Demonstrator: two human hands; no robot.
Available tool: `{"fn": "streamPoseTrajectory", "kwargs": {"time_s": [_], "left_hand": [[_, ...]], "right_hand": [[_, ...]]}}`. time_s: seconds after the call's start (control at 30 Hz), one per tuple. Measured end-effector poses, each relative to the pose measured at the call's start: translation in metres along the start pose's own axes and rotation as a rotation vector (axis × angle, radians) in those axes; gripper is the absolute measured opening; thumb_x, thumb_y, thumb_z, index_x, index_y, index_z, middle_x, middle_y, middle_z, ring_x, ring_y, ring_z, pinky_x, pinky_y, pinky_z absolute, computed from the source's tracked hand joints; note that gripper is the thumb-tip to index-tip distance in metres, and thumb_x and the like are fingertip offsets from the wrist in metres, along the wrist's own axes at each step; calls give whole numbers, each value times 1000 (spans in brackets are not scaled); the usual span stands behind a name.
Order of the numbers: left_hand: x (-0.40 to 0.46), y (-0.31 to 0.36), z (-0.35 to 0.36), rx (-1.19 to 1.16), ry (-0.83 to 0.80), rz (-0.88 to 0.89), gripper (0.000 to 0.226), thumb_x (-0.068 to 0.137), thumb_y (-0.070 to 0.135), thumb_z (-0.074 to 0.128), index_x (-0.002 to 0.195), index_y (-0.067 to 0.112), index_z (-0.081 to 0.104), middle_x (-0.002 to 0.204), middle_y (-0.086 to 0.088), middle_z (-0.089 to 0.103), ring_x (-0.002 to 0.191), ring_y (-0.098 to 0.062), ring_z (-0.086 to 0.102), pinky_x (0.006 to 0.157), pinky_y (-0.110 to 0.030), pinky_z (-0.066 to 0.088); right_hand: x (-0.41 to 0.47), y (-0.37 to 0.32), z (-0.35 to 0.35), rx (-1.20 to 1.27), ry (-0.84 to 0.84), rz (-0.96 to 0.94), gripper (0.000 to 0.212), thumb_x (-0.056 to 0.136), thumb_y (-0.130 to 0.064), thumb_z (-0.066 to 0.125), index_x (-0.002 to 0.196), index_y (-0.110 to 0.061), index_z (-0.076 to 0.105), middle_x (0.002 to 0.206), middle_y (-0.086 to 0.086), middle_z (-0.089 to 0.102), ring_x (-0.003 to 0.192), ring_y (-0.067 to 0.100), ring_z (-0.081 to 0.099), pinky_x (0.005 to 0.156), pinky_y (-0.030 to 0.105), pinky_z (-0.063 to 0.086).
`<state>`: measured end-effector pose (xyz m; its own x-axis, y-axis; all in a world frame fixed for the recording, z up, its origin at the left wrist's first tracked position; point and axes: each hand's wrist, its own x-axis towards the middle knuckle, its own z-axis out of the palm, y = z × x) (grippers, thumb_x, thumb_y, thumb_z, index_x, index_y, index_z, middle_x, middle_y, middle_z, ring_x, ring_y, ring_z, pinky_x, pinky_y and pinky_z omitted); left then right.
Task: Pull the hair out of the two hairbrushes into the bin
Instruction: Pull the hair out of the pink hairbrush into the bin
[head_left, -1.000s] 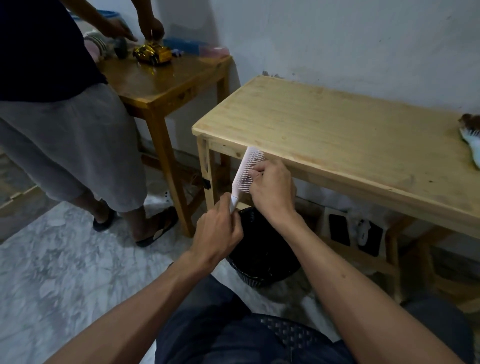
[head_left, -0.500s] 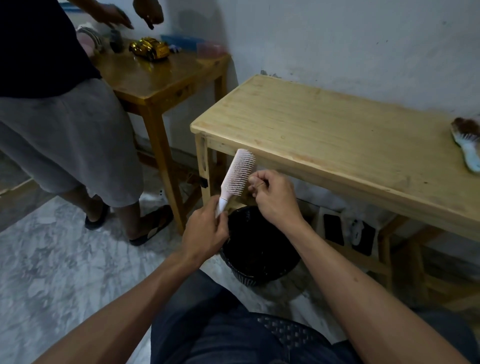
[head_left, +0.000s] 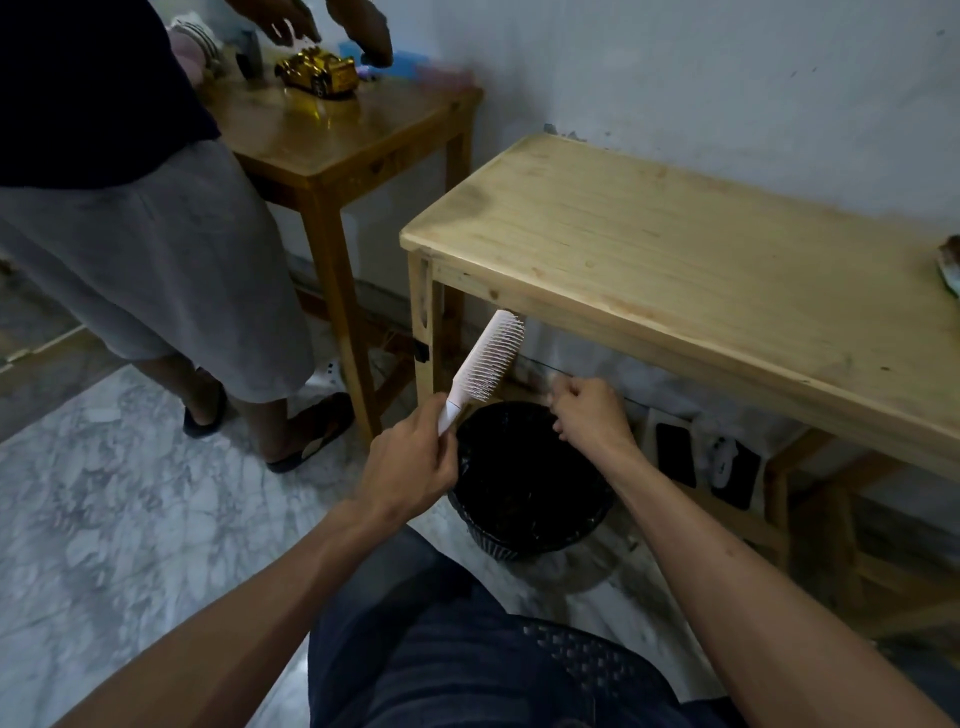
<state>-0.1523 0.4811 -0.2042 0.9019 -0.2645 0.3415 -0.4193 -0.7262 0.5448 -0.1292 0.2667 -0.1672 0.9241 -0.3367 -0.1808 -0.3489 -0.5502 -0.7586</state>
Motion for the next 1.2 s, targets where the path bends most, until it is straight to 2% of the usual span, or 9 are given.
{"fn": "streamPoseTrajectory", "kwargs": {"time_s": [0.07,0.13,0.2,0.27,0.5,0.67,0.77,1.07,1.2], "left_hand": [[1,0,2,-5,-29,16,33,93,20,56,124,9,54,83,-4,65,53,-19,52,47,-33,46],[4,-1,4,-14,-51,31,35,93,21,55,126,9,54,81,-5,65,53,-19,54,47,-32,45],[7,-1,5,-25,-70,51,37,93,20,56,128,9,54,80,-4,65,53,-18,56,46,-26,40],[9,1,6,-36,-74,62,38,92,22,55,128,9,55,78,-4,65,52,-18,56,45,-26,40],[9,-8,3,-65,-40,-9,26,90,24,54,112,10,59,72,-3,64,51,-20,56,47,-40,47],[0,-10,6,-77,-79,-14,26,92,23,56,114,10,59,73,0,64,52,-16,58,45,-28,44],[2,-6,15,-79,-131,-11,31,92,29,52,117,13,58,72,4,62,52,-12,55,47,-32,43],[5,6,19,-157,-92,9,20,96,34,47,99,16,52,65,1,59,50,-17,56,47,-43,46],[12,14,0,-175,20,-22,19,96,28,51,103,13,57,63,11,51,49,-6,51,47,-19,32]], "right_hand": [[2,8,1,94,-111,-65,4,90,-25,69,92,-23,66,75,-8,69,72,13,66,85,40,57],[8,13,0,325,-309,-116,43,84,-7,75,122,-20,58,91,-7,74,82,10,69,85,35,55],[11,11,-2,424,-466,-162,35,87,-10,73,121,-16,65,101,-2,76,88,14,73,77,30,58],[12,6,-1,421,-439,-178,7,89,-16,72,95,-17,76,85,1,77,74,12,71,66,24,57],[25,10,-1,383,-216,-103,17,92,-13,67,78,-18,74,66,-3,70,56,7,58,56,19,49],[29,28,5,168,-181,-12,48,98,-47,52,70,-17,76,66,-7,74,69,10,67,78,29,50],[28,27,9,251,-330,33,64,90,-73,37,100,-24,77,93,-7,79,92,14,73,94,35,49],[17,-12,-6,598,-399,-137,19,97,-29,60,99,-10,63,82,3,72,59,12,68,57,23,56],[10,-43,-11,585,-414,-238,21,97,-22,62,108,-5,66,85,9,73,62,15,69,54,23,58]]}}
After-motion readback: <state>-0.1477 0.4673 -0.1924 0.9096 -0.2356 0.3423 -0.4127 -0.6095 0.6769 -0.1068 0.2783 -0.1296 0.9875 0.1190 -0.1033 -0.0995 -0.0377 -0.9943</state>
